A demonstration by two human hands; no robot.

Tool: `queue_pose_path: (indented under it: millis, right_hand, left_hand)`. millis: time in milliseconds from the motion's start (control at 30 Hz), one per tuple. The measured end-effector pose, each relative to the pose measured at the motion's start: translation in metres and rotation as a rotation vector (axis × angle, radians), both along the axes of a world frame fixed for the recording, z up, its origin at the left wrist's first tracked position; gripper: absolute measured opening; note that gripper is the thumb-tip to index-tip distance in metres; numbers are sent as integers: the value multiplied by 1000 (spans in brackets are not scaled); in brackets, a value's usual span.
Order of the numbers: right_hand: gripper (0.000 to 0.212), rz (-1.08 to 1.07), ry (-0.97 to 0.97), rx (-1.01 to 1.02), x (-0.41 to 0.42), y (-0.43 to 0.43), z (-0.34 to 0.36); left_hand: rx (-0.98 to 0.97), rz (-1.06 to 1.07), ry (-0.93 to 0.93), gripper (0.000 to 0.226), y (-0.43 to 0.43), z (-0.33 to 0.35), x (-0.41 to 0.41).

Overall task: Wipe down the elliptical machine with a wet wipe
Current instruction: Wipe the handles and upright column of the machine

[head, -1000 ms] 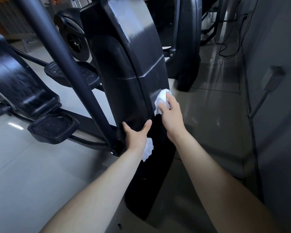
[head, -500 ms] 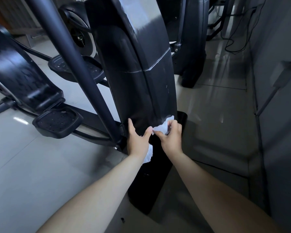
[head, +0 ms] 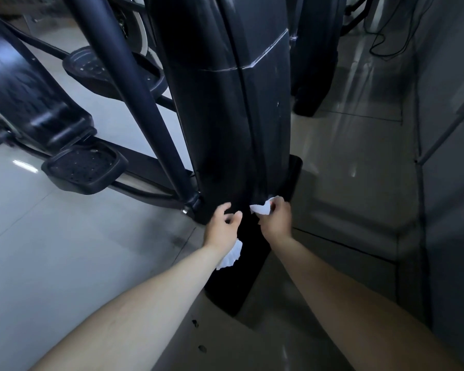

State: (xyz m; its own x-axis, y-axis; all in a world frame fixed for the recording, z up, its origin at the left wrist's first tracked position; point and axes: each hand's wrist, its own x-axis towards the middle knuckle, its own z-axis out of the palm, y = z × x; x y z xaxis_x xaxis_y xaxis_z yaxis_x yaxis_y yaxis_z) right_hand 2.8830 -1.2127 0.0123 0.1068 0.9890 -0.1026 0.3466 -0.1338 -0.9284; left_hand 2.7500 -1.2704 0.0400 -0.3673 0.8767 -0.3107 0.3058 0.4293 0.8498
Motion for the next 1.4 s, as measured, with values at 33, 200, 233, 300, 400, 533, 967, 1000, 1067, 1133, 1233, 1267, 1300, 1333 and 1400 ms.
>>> queue_pose_path:
  millis: [33, 200, 233, 300, 400, 533, 967, 1000, 1067, 1133, 1233, 1267, 1300, 1333, 1400]
  right_hand:
    - [29, 7, 26, -32, 1, -1, -10]
    - [17, 86, -61, -109, 5, -22, -52]
    - [18, 120, -65, -40, 4, -29, -57]
    - [17, 187, -164, 42, 1, -42, -69]
    - [22, 269, -292, 76, -3, -52, -88]
    - [17, 395, -209, -153, -13, -61, -108]
    - [72, 1146, -790, -30, -30, -72, -133]
    - [75, 1119, -811, -47, -27, -66, -132]
    - [76, 1010, -840, -73, -24, -57, -133]
    - [75, 898, -830, -69, -28, -59, -133]
    - [77, 943, -828, -98, -39, -78, -137]
    - [70, 1005, -813, -83, -41, -84, -138]
    - [67, 1071, -784, -62, -42, -90, -139]
    - [68, 1128, -781, -50, -42, -93, -136]
    - [73, 1177, -834, -24, -38, -91, -131]
  left_hand:
    - [-30, -8, -6, 45, -3, -8, -2]
    - [-133, 102, -31, 15, -24, -48, -19]
    - [-148, 110, 11, 19, -29, -53, -23]
    - [-215, 67, 123, 30, -38, -63, -32]
    - [-390, -106, 242, 47, -46, -80, -38]
    - [-540, -230, 243, 57, -56, -102, -37]
    - [-483, -321, 347, 46, -70, -132, -35]
    - [-490, -328, 347, 54, -71, -132, -38]
    - [-486, -321, 336, 62, -73, -133, -43]
    - [-467, -306, 320, 62, -74, -133, -47]
    - [-443, -261, 286, 57, -75, -133, -47]
    - [-426, -243, 276, 51, -75, -135, -47]
    - [-412, -222, 261, 42, -74, -135, -46]
    - [-402, -216, 259, 34, -75, -136, -46]
    - [-385, -235, 270, 29, -75, -140, -46]
